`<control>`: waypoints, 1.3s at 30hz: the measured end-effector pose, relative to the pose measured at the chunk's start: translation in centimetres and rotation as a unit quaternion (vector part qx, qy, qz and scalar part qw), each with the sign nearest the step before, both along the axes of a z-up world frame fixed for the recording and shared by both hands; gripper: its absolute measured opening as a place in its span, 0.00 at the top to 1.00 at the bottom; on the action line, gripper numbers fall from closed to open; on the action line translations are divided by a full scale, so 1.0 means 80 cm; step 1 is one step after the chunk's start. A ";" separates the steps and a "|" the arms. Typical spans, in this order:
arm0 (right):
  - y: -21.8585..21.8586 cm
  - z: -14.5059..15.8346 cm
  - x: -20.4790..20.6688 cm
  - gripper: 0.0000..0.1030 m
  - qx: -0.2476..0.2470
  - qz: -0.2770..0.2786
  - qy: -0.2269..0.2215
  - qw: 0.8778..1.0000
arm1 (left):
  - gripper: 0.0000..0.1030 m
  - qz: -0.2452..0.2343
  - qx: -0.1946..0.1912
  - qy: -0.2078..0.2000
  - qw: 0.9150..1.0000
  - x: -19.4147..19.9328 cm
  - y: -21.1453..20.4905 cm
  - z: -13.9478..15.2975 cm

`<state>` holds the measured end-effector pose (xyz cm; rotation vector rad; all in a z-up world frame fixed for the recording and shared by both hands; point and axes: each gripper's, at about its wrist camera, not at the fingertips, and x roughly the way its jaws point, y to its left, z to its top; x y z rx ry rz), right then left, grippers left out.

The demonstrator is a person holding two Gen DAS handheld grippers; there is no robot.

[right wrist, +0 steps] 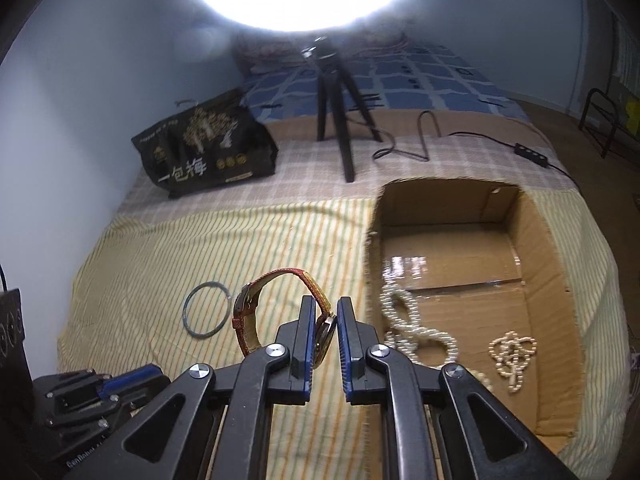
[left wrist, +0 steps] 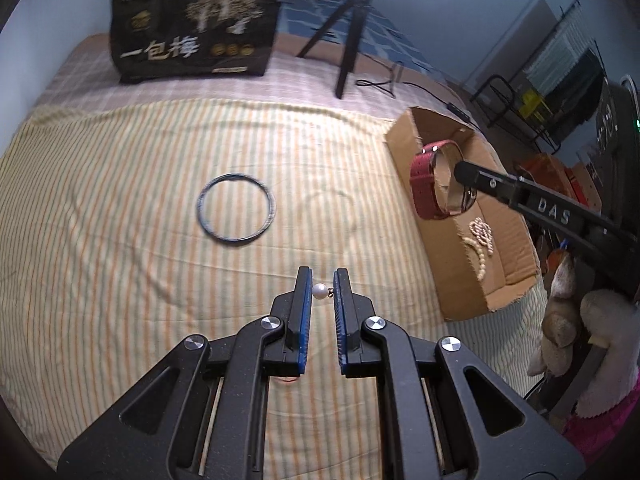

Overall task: Organize jewelry
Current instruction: 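Carry the watch with the right tool over the box while the left tool carries the earring, then open the right tool to drop the watch while the left tool releases the earring into the box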

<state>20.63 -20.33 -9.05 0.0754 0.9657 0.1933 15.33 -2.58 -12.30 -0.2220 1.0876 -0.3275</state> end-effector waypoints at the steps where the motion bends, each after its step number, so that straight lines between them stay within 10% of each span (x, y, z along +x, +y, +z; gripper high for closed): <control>1: -0.007 0.003 -0.001 0.92 0.000 -0.004 -0.003 1.000 | 0.91 -0.003 0.001 -0.002 1.000 0.000 -0.005 0.002; 39: -0.191 -0.019 0.016 0.92 -0.028 -0.121 0.020 0.992 | 0.91 -0.118 0.042 -0.045 0.991 0.001 -0.199 0.000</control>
